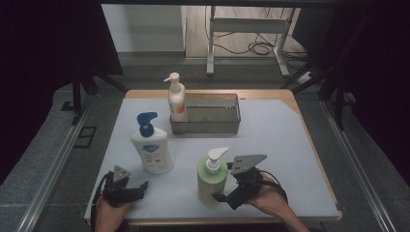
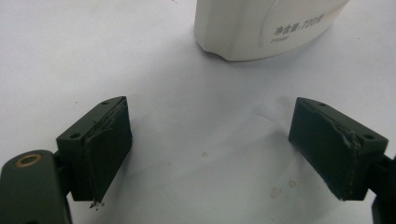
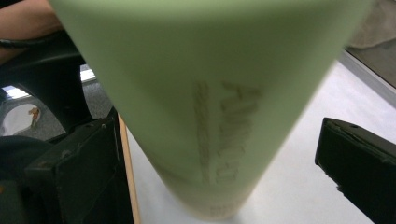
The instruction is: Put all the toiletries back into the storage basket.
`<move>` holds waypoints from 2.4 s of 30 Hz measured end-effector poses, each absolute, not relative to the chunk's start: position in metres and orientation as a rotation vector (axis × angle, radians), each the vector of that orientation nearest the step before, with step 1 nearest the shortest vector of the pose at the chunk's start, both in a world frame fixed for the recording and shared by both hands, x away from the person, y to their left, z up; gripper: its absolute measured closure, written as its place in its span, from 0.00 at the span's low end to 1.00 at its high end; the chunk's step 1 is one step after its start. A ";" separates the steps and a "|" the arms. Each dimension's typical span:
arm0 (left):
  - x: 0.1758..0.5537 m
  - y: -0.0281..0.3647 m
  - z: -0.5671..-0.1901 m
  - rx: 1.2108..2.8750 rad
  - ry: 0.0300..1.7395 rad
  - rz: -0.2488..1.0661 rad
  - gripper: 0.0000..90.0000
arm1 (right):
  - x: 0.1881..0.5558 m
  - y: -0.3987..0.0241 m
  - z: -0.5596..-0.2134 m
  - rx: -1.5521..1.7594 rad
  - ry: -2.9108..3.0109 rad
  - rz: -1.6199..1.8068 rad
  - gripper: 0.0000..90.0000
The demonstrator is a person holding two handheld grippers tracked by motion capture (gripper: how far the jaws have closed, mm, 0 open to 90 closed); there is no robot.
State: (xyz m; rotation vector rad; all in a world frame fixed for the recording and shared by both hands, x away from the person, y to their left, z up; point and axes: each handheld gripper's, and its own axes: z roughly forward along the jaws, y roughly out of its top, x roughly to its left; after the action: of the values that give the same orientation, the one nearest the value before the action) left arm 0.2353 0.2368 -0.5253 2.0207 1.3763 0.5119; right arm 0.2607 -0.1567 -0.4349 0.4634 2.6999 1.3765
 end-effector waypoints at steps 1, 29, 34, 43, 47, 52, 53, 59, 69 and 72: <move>0.235 0.237 -0.525 2.021 1.376 0.512 0.14 | 0.261 -0.155 -0.435 0.461 2.695 1.375 0.00; 0.235 0.237 -0.525 2.027 1.374 0.510 0.14 | 0.261 -0.132 -0.432 0.457 2.644 1.361 0.13; 0.235 0.237 -0.525 2.025 1.375 0.510 0.14 | 0.266 -0.134 -0.430 0.487 2.613 1.343 0.13; 0.236 0.237 -0.525 2.029 1.370 0.513 0.14 | 0.281 -0.136 -0.419 0.538 2.575 1.349 0.13; 0.236 0.237 -0.525 2.027 1.369 0.514 0.14 | 0.290 -0.134 -0.413 0.561 2.559 1.337 0.13; 0.236 0.237 -0.525 2.026 1.370 0.514 0.14 | 0.305 -0.132 -0.408 0.604 2.535 1.331 0.13; 0.236 0.237 -0.525 2.027 1.369 0.514 0.14 | 0.307 -0.132 -0.408 0.614 2.531 1.331 0.13; 0.236 0.237 -0.525 2.026 1.369 0.515 0.14 | 0.325 -0.129 -0.402 0.650 2.500 1.305 0.13; 0.236 0.238 -0.525 2.031 1.368 0.515 0.14 | 0.343 -0.125 -0.390 0.682 2.449 1.299 0.13; 0.236 0.238 -0.525 2.030 1.368 0.515 0.14 | 0.347 -0.123 -0.386 0.692 2.438 1.299 0.13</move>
State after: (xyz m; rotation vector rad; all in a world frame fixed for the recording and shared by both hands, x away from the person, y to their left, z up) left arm 0.2357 0.2376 -0.5252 2.0303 1.3676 0.5146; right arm 0.3475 -0.1230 -0.3861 0.6915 2.4380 1.2991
